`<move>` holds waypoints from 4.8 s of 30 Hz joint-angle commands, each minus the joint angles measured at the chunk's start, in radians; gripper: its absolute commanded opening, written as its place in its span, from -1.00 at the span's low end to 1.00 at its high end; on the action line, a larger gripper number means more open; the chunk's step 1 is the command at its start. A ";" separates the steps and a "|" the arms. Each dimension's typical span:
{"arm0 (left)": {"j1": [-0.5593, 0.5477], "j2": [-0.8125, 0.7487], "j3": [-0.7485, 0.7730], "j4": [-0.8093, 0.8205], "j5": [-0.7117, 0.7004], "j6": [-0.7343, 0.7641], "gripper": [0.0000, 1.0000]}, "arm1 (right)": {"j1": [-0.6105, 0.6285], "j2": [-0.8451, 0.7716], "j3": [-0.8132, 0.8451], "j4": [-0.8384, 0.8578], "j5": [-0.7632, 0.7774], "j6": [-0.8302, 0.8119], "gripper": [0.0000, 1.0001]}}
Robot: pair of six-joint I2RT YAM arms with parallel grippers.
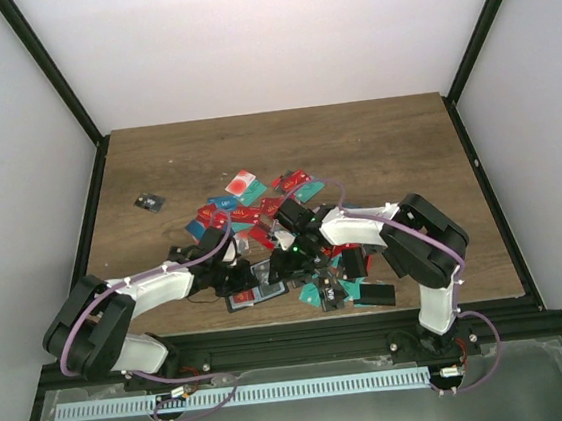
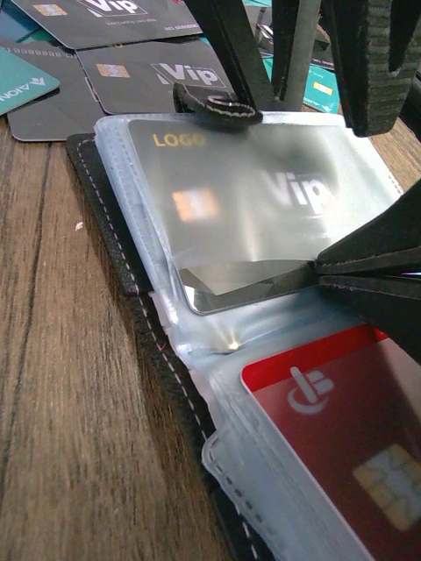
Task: Put the credit cards into the card holder
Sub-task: Insert the credit card into the card holder.
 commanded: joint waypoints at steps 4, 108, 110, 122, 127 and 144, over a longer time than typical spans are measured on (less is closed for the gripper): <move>-0.019 0.034 -0.018 -0.030 -0.056 0.006 -0.92 | 0.015 -0.028 0.054 -0.044 0.052 -0.019 -0.22; -0.016 -0.199 0.105 -0.249 -0.118 0.003 -0.65 | 0.128 0.071 0.243 -0.051 0.023 -0.061 -0.11; -0.013 -0.242 0.110 -0.283 -0.135 -0.031 -0.61 | 0.128 0.076 0.252 -0.059 0.021 -0.064 -0.10; -0.003 -0.455 0.105 -0.444 -0.245 -0.103 -0.50 | 0.128 0.138 0.329 -0.013 -0.088 -0.075 -0.04; 0.000 -0.463 0.048 -0.396 -0.221 -0.114 -0.50 | 0.128 0.161 0.361 -0.032 -0.053 -0.065 -0.05; 0.000 -0.293 -0.046 -0.204 -0.176 -0.065 -0.78 | 0.081 0.067 0.226 -0.095 0.145 -0.045 -0.05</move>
